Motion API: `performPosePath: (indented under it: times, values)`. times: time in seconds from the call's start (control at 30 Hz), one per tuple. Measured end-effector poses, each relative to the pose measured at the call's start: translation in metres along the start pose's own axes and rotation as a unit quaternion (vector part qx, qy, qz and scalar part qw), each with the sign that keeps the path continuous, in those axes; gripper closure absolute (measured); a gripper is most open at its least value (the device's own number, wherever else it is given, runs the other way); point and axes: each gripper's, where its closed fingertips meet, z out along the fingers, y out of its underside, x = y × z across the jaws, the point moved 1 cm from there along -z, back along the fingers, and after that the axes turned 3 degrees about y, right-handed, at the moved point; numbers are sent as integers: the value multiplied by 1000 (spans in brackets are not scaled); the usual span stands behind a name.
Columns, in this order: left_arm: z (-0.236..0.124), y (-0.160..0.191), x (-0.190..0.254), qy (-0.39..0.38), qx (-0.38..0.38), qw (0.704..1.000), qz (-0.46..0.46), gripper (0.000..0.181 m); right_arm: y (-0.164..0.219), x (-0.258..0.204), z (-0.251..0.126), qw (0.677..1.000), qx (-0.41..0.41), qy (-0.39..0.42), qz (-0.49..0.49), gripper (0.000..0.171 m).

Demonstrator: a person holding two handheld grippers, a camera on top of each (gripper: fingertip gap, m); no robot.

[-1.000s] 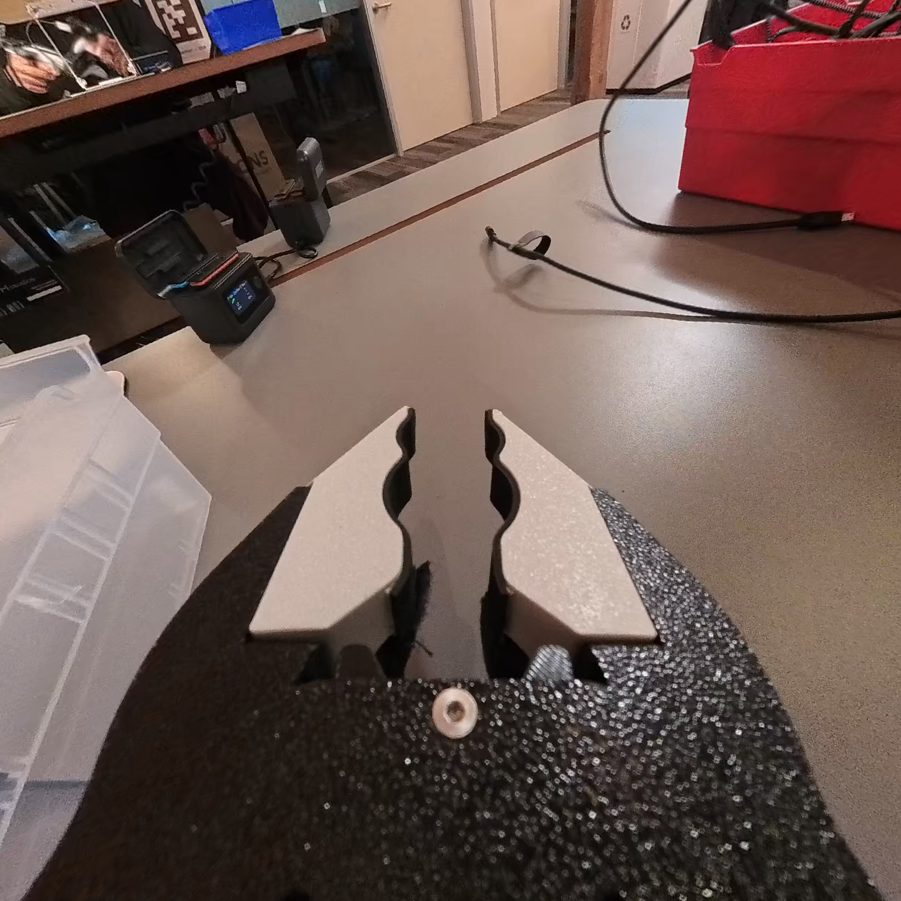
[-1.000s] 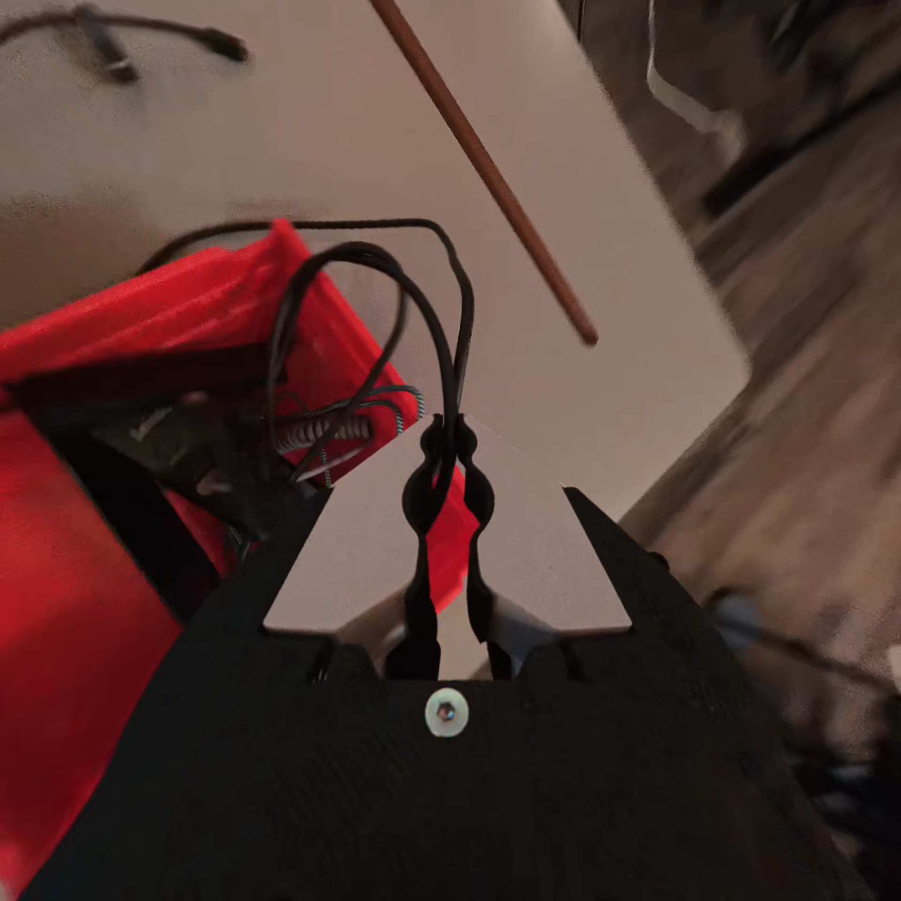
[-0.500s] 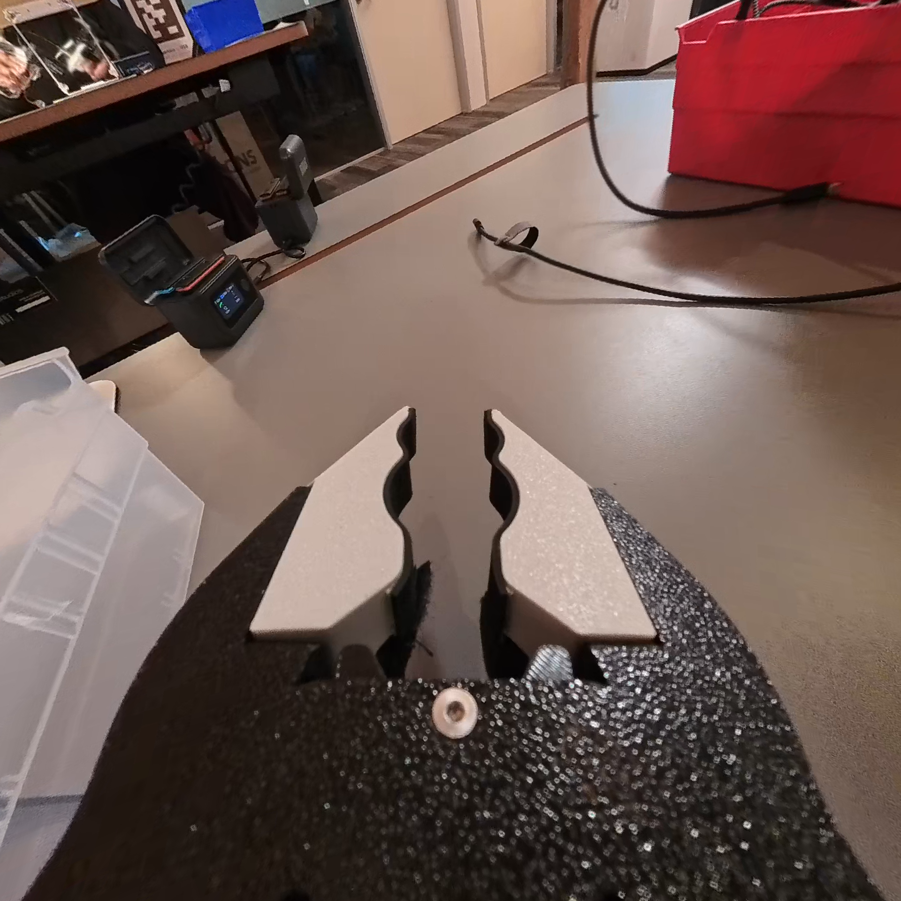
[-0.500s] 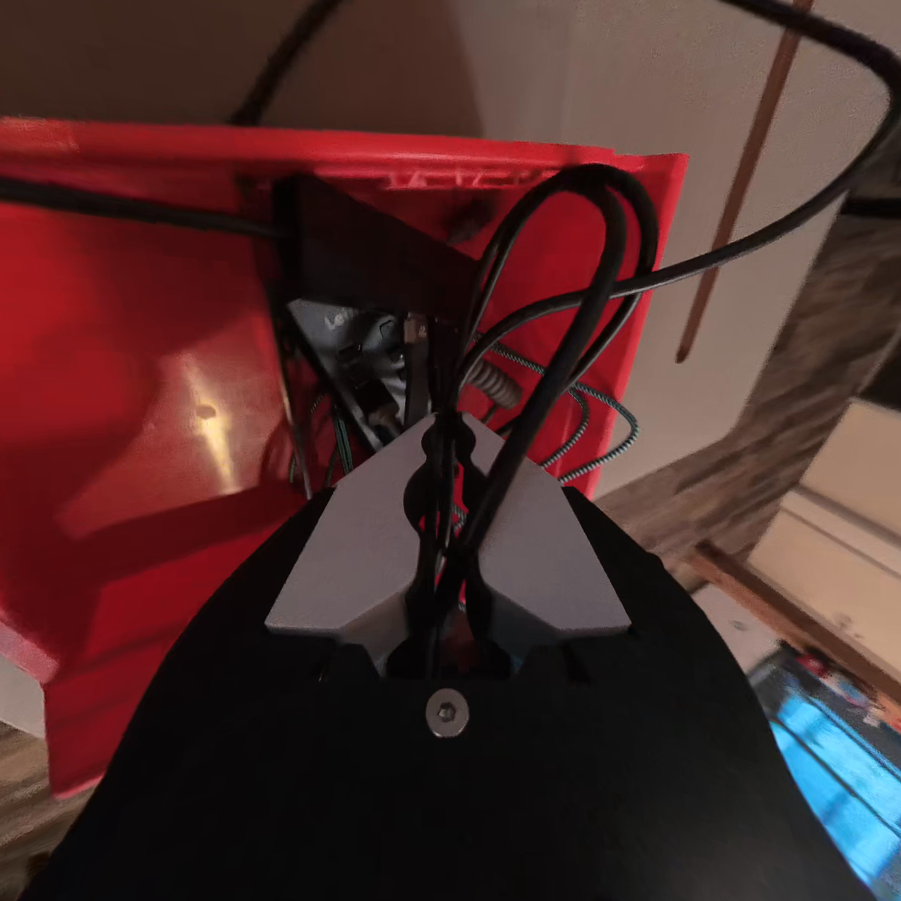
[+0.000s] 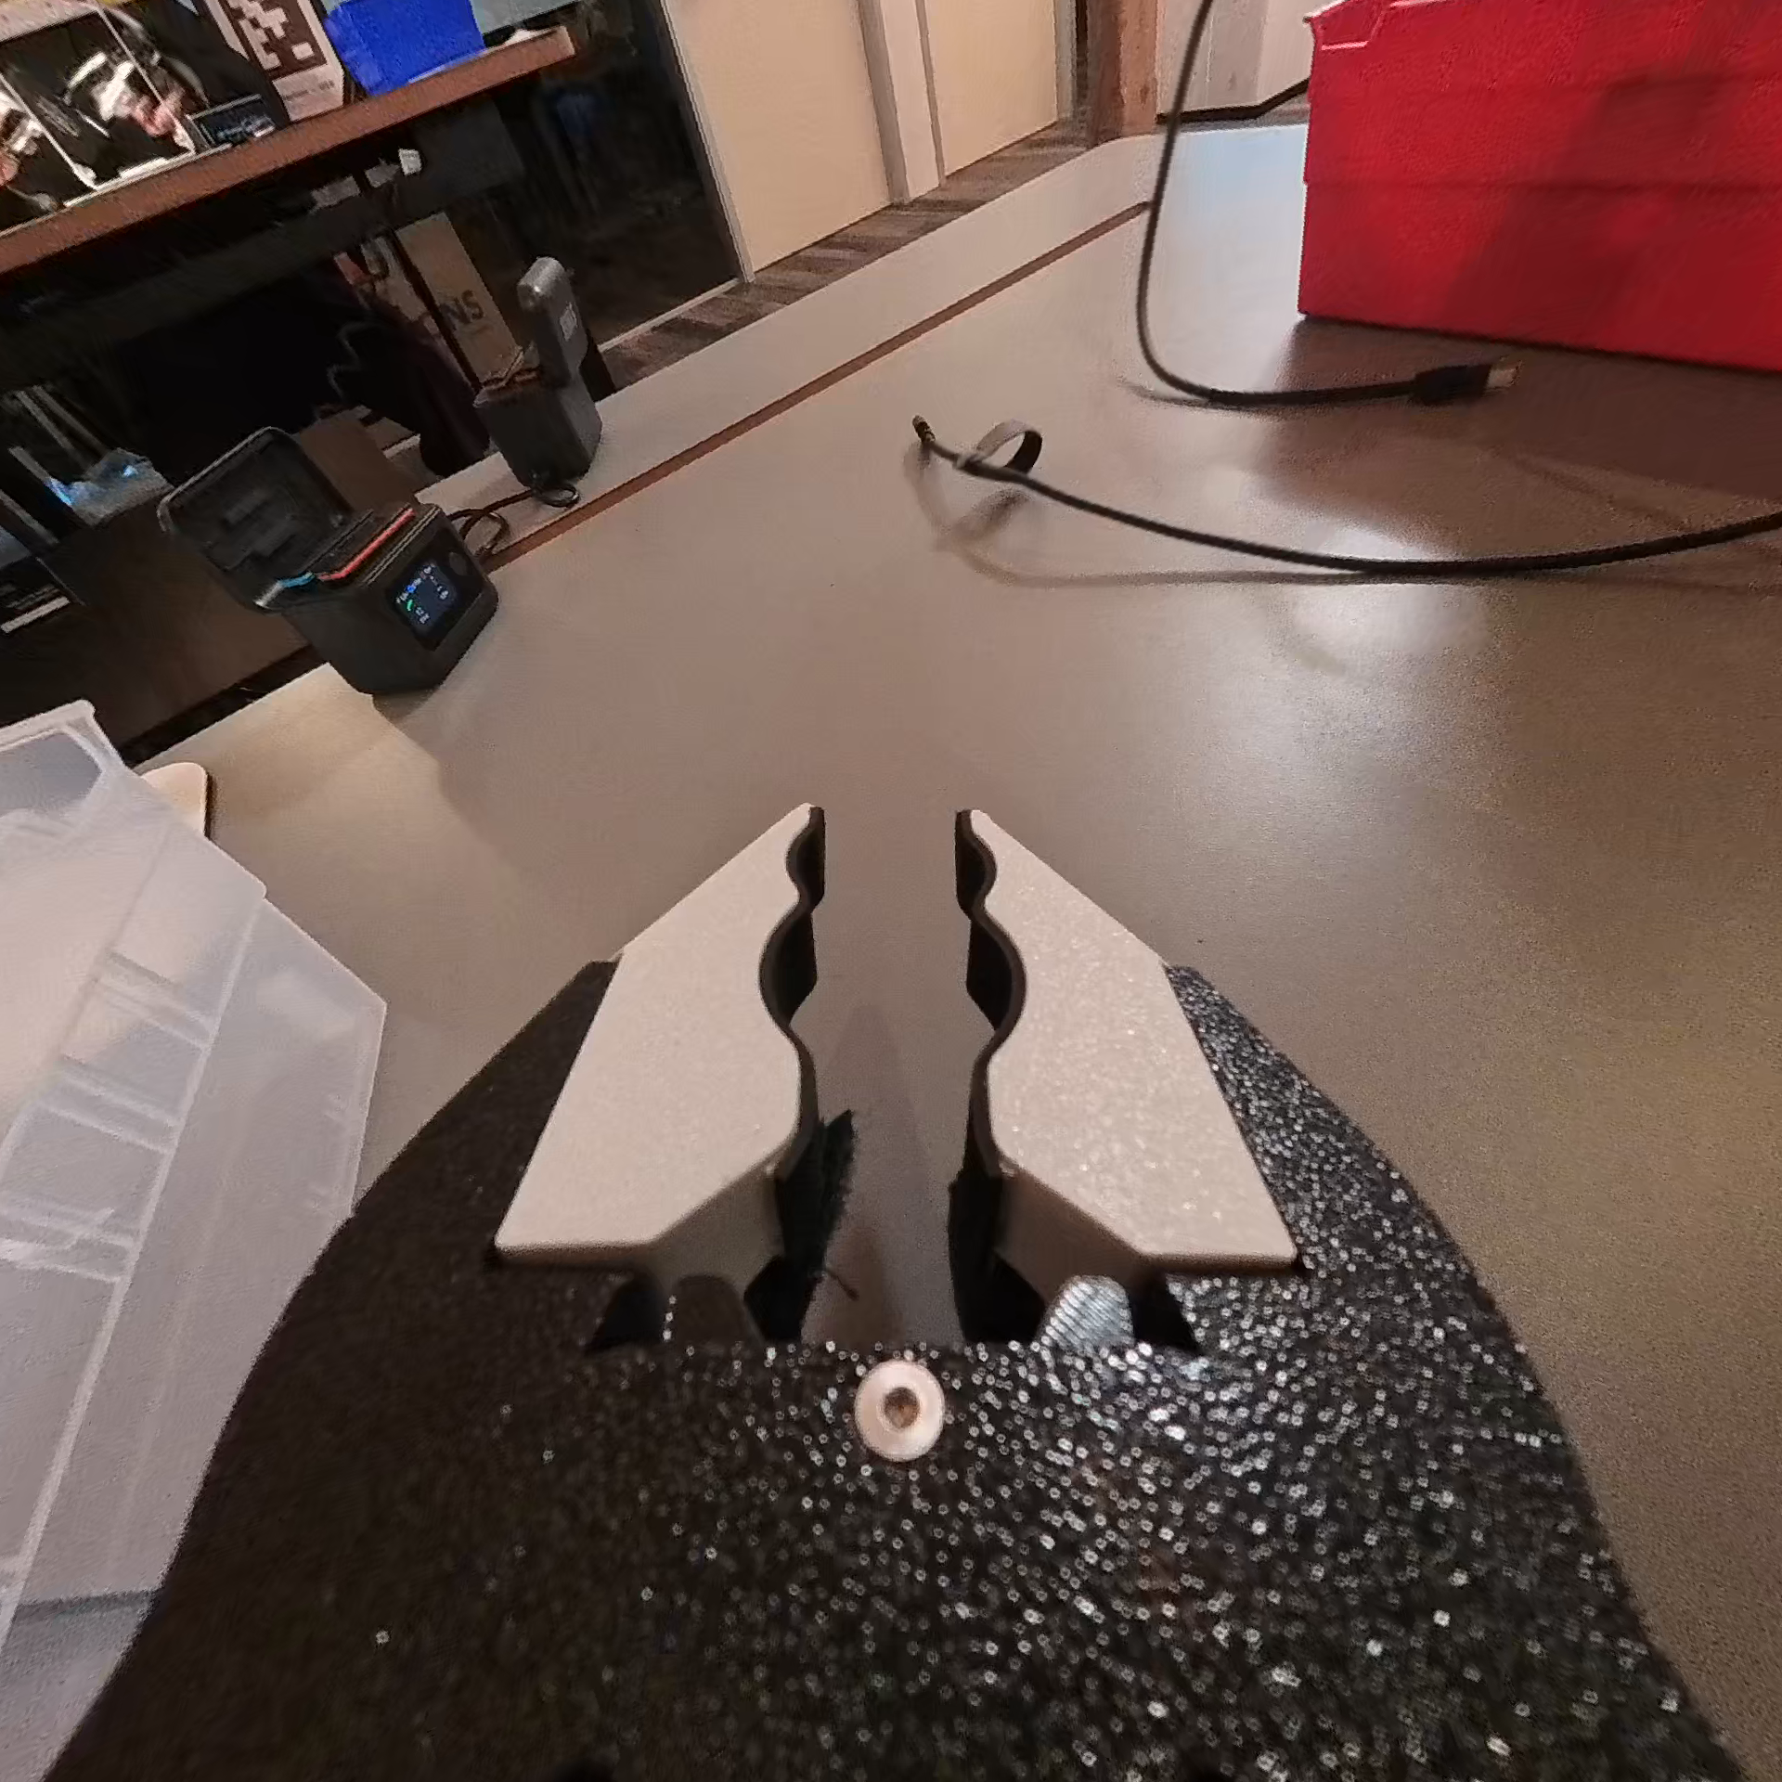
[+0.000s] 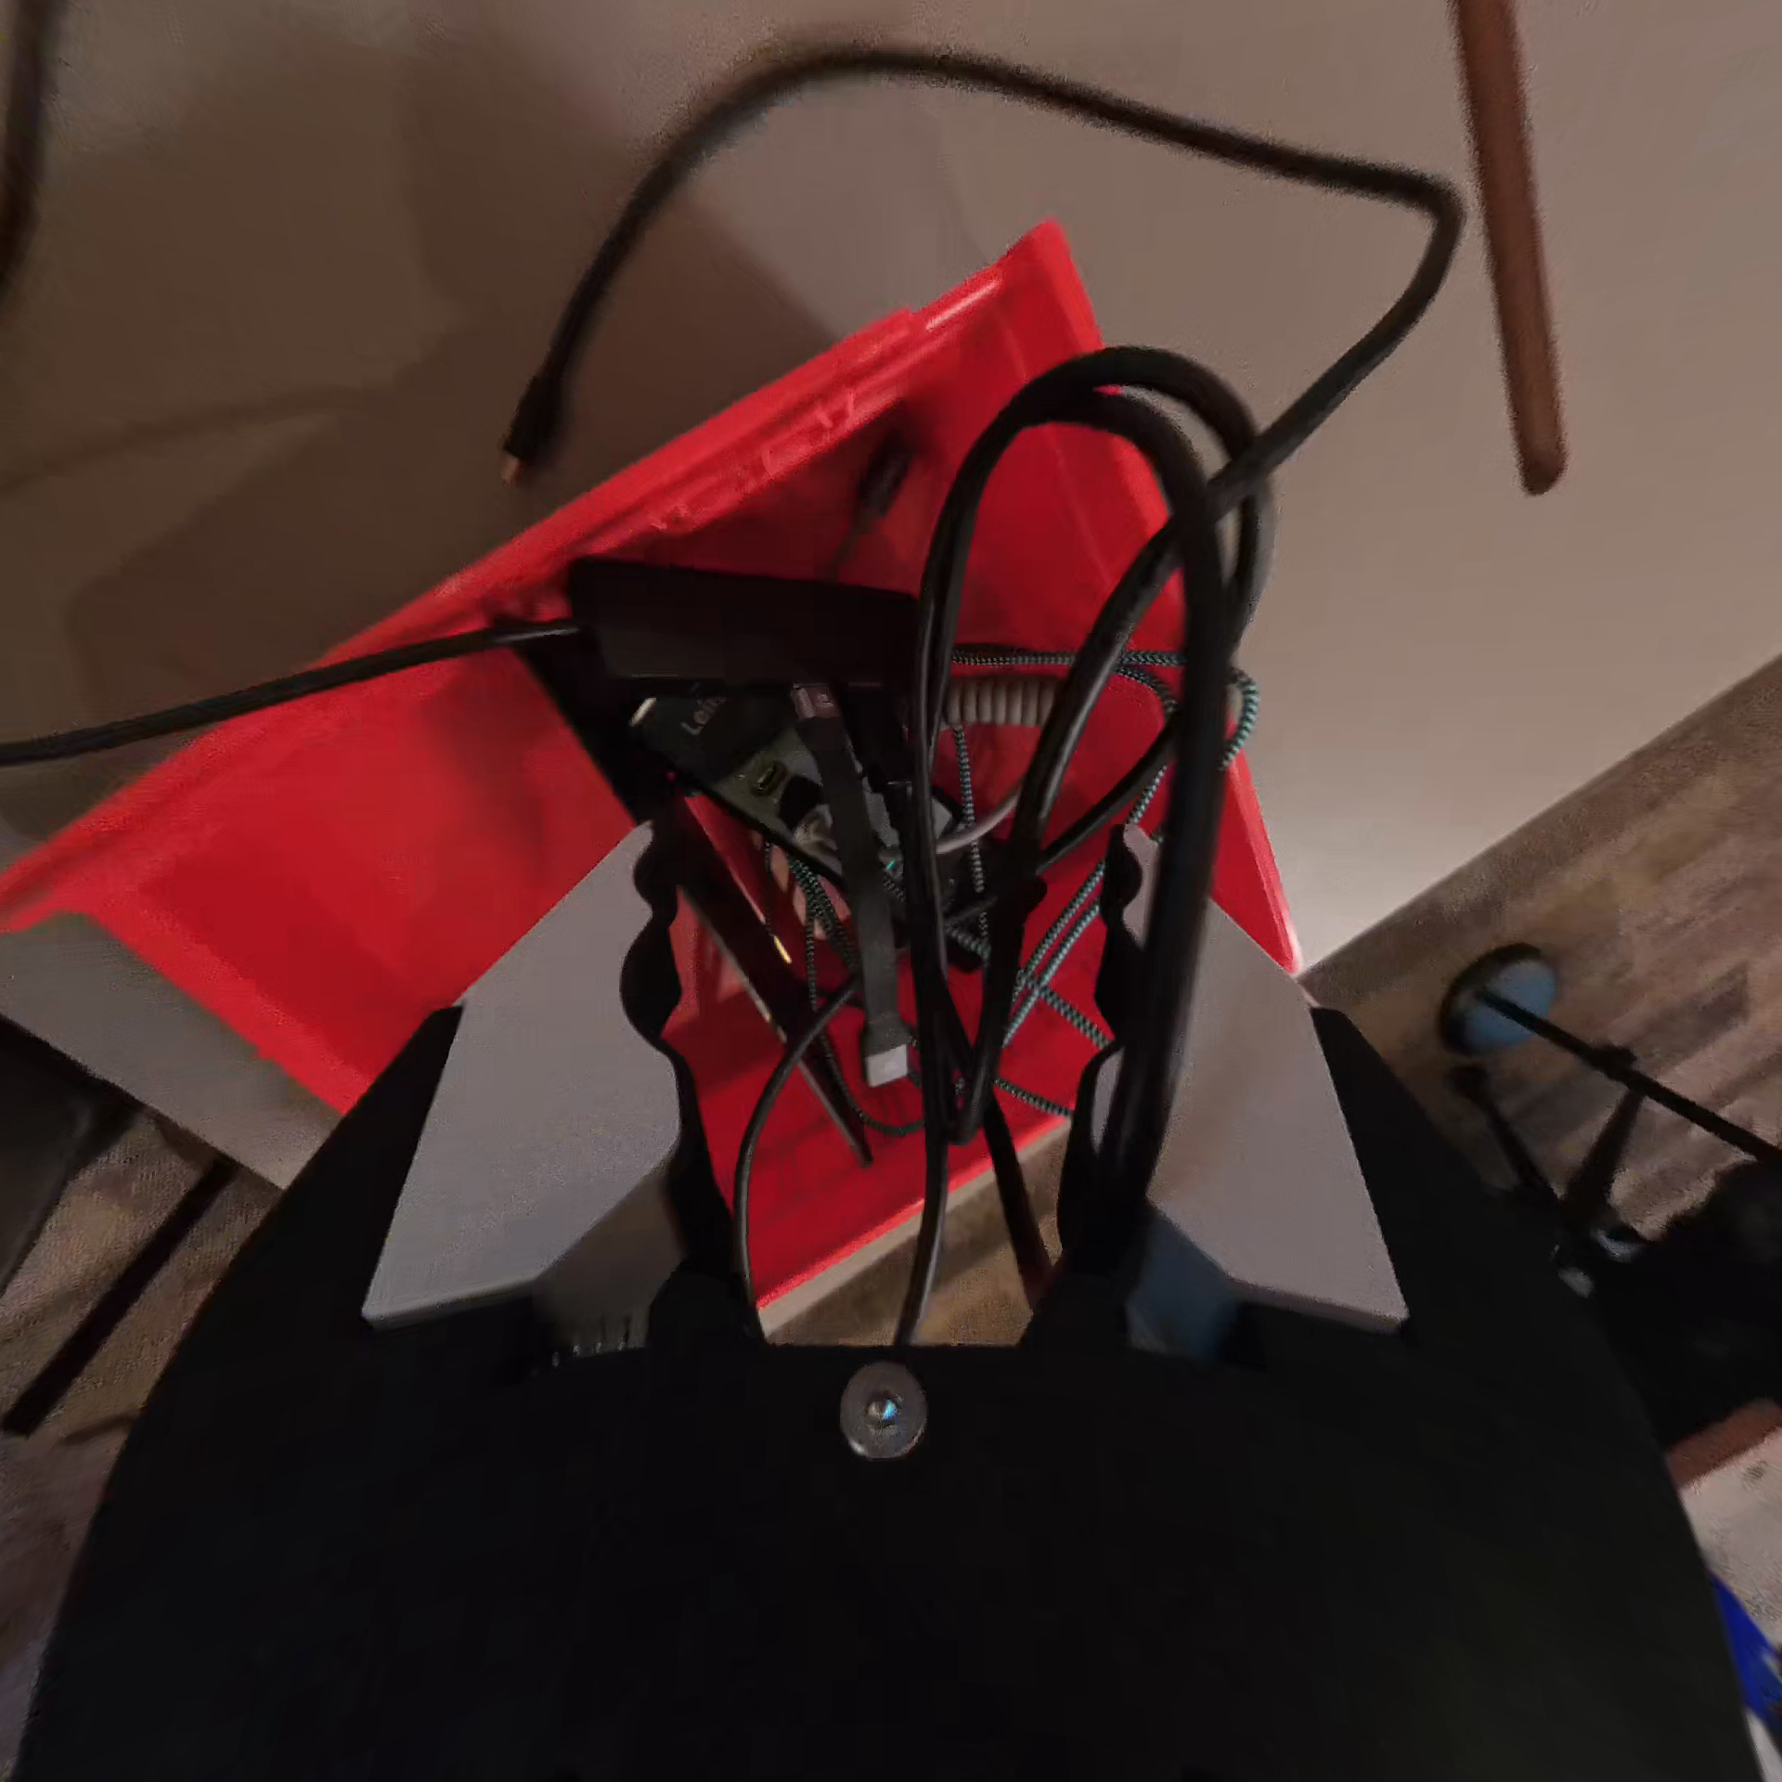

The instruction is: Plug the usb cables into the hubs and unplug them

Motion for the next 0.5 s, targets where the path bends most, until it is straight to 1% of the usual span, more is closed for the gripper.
performPosePath:
  times: [0.1,0.17,0.23,0.3,0.37,0.43,0.5]
  values:
    - [0,0,1,6,-1,1000,-3,156,4,-3,-37,997,66,26,14,83]
    - [1,0,1,8,-1,1000,-3,156,10,-4,-54,994,93,54,15,87]
    - [1,0,2,11,-1,1000,-4,156,17,2,-64,990,95,101,5,99]
    - [1,1,2,12,-2,1000,-4,156,23,5,-63,988,69,135,-25,109]
    - [1,1,2,12,-2,1000,-3,157,29,9,-53,987,11,154,-55,109]
    - [1,1,2,12,-3,1000,-2,157,36,21,-45,977,-56,185,-89,112]
    - [1,1,2,13,-2,1000,-2,157,34,35,-43,966,-86,216,-109,109]
